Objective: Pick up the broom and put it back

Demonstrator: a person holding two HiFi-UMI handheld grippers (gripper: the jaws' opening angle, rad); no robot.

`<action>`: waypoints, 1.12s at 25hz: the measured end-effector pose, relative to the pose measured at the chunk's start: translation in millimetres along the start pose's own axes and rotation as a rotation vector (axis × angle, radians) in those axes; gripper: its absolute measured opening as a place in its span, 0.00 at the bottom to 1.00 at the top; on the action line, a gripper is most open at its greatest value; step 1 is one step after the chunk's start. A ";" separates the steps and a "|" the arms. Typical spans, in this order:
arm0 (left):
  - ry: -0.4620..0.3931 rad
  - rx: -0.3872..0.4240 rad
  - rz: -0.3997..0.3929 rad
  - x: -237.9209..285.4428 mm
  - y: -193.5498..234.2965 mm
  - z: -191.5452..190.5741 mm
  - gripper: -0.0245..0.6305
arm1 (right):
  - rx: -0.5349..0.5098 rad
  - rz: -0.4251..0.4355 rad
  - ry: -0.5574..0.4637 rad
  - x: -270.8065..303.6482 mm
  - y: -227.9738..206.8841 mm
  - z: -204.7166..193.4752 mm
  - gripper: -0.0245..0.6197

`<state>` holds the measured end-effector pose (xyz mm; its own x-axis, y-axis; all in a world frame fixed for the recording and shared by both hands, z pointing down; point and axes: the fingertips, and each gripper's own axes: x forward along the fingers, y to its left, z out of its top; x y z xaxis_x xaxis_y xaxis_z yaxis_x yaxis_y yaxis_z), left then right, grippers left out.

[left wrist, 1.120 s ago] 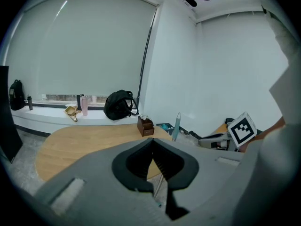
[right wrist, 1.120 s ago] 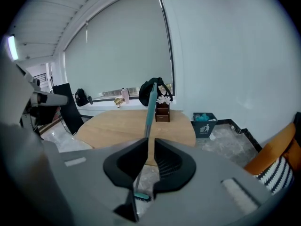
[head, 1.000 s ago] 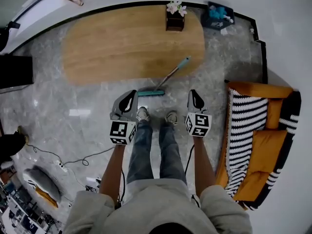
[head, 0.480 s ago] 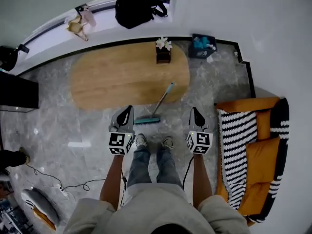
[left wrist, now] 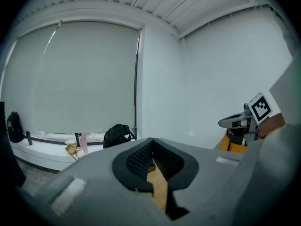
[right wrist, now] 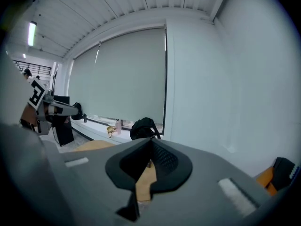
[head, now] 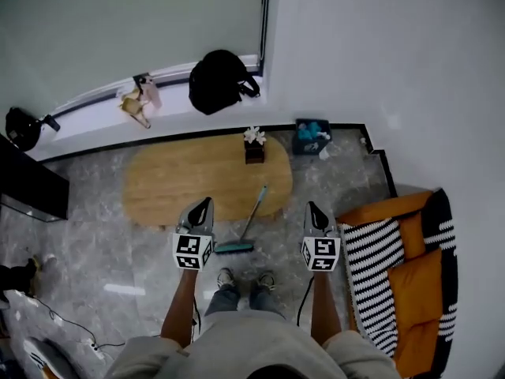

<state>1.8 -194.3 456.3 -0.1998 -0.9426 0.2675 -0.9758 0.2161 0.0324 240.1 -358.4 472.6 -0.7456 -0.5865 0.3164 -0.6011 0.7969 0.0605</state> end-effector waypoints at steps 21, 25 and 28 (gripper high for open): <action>-0.073 0.048 -0.009 -23.3 -7.2 52.5 0.03 | -0.004 -0.074 -0.078 -40.8 -24.1 47.6 0.04; -0.087 0.045 -0.011 -23.4 -6.1 56.8 0.03 | -0.015 -0.067 -0.076 -40.4 -19.8 48.0 0.04; -0.094 0.044 -0.017 -22.3 -6.4 61.0 0.03 | -0.016 -0.064 -0.080 -39.3 -18.5 50.4 0.04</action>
<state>7.1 -190.2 391.4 -0.1887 -0.9662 0.1756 -0.9817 0.1904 -0.0071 266.0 -357.4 411.4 -0.7265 -0.6456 0.2352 -0.6442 0.7591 0.0938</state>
